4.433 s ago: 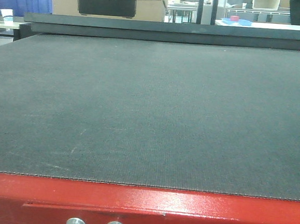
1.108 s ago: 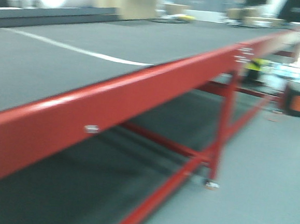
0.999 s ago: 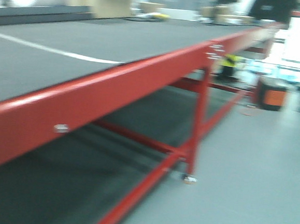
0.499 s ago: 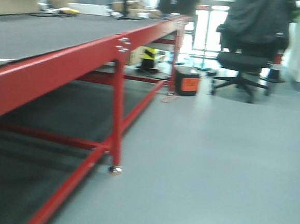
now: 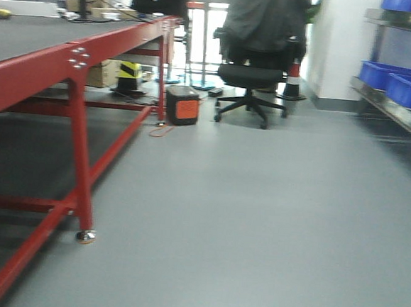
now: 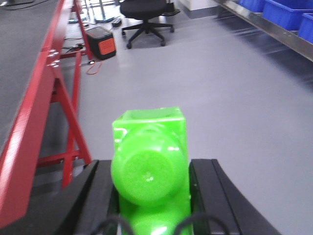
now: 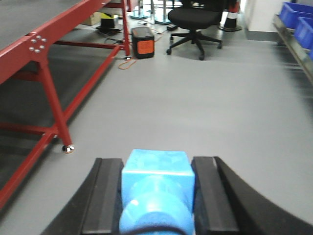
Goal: Grab block from conveyor and place in blue bin
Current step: 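Drive the base away from the conveyor holding both blocks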
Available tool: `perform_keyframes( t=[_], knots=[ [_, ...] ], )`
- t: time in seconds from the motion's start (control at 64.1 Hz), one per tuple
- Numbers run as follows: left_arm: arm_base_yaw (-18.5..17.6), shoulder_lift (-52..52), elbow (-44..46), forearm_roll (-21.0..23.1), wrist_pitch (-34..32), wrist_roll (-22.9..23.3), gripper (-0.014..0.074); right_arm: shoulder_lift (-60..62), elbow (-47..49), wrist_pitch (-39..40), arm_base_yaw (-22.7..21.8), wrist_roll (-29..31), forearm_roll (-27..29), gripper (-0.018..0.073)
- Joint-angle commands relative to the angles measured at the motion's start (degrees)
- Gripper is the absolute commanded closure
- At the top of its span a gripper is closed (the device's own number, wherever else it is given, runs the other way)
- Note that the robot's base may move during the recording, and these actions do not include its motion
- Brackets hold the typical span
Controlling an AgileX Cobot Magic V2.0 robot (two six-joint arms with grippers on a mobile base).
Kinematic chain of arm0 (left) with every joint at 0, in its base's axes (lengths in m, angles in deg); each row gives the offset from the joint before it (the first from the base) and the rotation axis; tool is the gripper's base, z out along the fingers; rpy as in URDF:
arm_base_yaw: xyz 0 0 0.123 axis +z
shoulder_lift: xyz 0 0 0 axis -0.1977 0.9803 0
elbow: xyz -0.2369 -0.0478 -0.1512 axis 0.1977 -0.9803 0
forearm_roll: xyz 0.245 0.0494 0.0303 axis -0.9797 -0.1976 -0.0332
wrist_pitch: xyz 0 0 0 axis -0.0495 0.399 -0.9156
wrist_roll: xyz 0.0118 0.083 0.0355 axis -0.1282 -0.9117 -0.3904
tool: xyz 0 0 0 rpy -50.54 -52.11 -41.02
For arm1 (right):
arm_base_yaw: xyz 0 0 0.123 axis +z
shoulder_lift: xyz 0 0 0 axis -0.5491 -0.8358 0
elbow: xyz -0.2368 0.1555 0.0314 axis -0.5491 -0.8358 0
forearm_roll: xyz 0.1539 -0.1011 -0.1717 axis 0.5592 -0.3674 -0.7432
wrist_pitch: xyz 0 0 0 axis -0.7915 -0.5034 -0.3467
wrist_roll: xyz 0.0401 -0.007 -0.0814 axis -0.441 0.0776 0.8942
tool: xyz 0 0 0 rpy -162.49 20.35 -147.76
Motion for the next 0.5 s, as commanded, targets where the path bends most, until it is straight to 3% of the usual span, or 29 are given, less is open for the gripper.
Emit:
perform_keyframes(
  t=[0.0,0.484],
  knots=[
    [-0.36,-0.15,-0.07,0.35,-1.19,0.49,0.0707,0.23,0.43,0.88,0.07,0.12,-0.70,0.0721],
    [-0.36,-0.15,-0.07,0.35,-1.19,0.49,0.0707,0.23,0.43,0.88,0.07,0.12,-0.70,0.0721]
  ],
)
